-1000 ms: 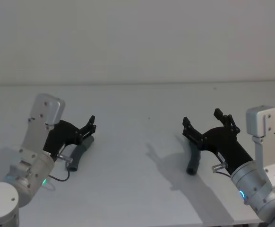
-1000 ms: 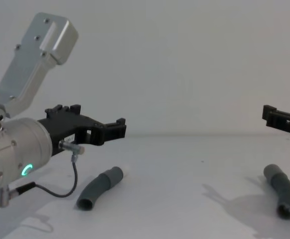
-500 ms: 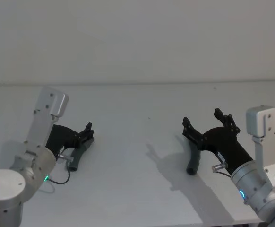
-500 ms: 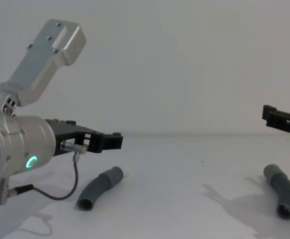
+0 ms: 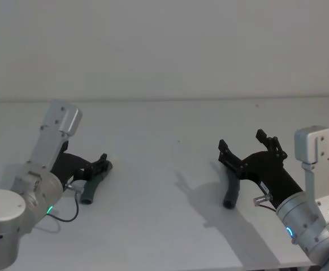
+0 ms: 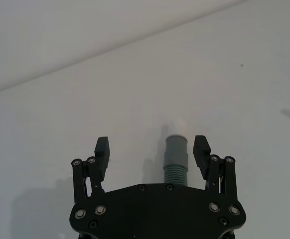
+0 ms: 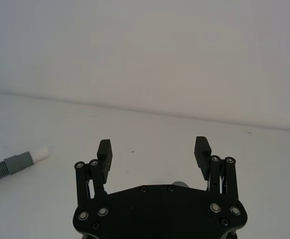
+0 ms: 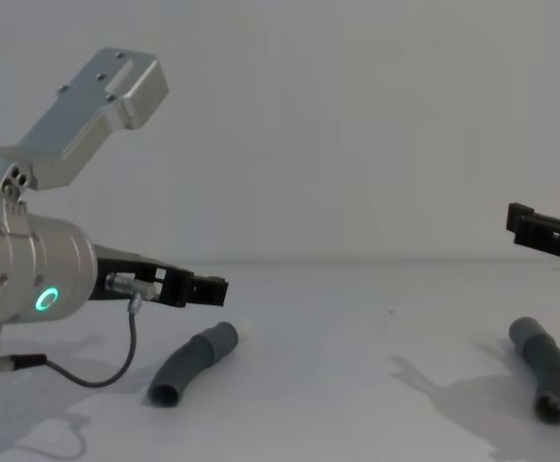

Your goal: Use both hands to pick up one end of the pipe from the table, align the ends, and insert them.

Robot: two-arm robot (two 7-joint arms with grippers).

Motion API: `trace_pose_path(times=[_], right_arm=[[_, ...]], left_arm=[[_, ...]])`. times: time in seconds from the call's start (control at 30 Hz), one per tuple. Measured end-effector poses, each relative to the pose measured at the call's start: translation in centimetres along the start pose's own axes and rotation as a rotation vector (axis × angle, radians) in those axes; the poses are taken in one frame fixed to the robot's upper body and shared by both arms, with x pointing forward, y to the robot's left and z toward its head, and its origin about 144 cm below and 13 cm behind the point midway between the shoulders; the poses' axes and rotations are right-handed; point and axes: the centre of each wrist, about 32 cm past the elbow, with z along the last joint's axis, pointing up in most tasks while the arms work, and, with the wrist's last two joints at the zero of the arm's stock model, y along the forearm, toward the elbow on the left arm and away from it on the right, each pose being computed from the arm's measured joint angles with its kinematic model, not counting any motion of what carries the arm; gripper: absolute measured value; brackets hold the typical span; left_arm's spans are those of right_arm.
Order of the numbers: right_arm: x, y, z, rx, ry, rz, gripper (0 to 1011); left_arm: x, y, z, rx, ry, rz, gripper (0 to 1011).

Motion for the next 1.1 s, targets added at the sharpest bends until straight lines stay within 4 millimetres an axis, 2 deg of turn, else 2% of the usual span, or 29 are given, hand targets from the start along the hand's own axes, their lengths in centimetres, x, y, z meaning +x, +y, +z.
trace_pose_path(times=[0.5,1.1], right_arm=[[0.00,0.00,0.00,0.000,0.000,0.000,1004],[0.00,0.00,0.00,0.000,0.000,0.000,1004]], left_arm=[[0.72,-0.43,0.23,0.069,-0.004,-0.079,1001],[0.52,-1.00,-0.53,0.118,0.014,-0.108,1001]])
